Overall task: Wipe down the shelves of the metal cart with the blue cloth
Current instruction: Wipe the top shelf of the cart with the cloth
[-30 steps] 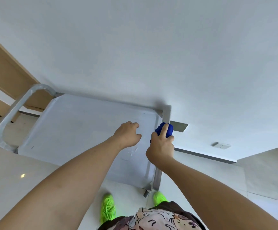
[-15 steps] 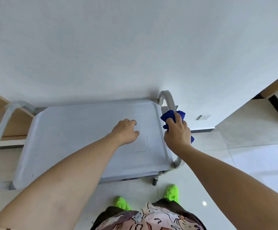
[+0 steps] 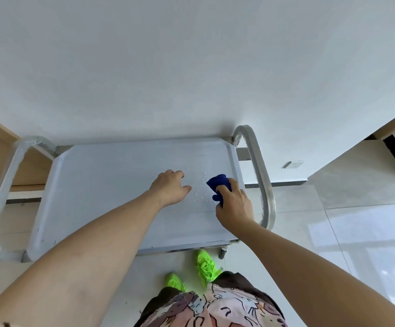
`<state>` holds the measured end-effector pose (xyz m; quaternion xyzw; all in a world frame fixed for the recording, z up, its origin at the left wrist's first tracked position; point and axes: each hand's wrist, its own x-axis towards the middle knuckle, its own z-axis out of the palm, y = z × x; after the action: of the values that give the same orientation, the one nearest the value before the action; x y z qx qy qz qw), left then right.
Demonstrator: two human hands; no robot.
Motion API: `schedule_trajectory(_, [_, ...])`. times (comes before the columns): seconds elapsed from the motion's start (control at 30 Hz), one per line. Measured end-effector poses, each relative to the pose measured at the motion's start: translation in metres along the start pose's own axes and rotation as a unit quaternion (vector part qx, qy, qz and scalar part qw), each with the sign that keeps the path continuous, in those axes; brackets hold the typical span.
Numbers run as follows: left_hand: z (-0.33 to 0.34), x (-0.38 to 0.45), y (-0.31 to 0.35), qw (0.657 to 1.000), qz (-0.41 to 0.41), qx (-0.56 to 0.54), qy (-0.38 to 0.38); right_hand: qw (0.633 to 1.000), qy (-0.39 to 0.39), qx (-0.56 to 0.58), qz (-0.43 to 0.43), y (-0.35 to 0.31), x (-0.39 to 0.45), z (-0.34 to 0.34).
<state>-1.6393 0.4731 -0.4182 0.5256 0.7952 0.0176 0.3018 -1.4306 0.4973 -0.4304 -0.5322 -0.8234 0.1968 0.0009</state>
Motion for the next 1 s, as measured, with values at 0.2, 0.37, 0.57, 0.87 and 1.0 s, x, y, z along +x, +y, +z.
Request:
schedule_trajectory(0.2, [0.008,0.011,-0.001,1.0,-0.024,0.001,-0.008,0.999,-0.002,0.0,-0.036,0.006,0.006,0.01])
schedule_trajectory(0.37, [0.02,0.018,0.0,1.0,-0.026,-0.004,-0.003,0.994,0.038,-0.021,-0.103,0.01,-0.003,0.03])
schedule_trajectory(0.57, [0.045,0.015,-0.014,1.0,-0.023,0.013,0.013,0.992,-0.015,-0.066,-0.11,0.011,0.002,0.069])
schedule_trajectory(0.87, [0.067,0.045,-0.009,0.995,0.044,0.094,-0.011,0.993,-0.061,-0.095,-0.04,0.014,0.007,0.131])
schedule_trajectory(1.0, [0.073,0.072,-0.002,0.993,0.05,0.103,-0.036,0.992,-0.034,-0.11,-0.051,0.022,0.027,0.134])
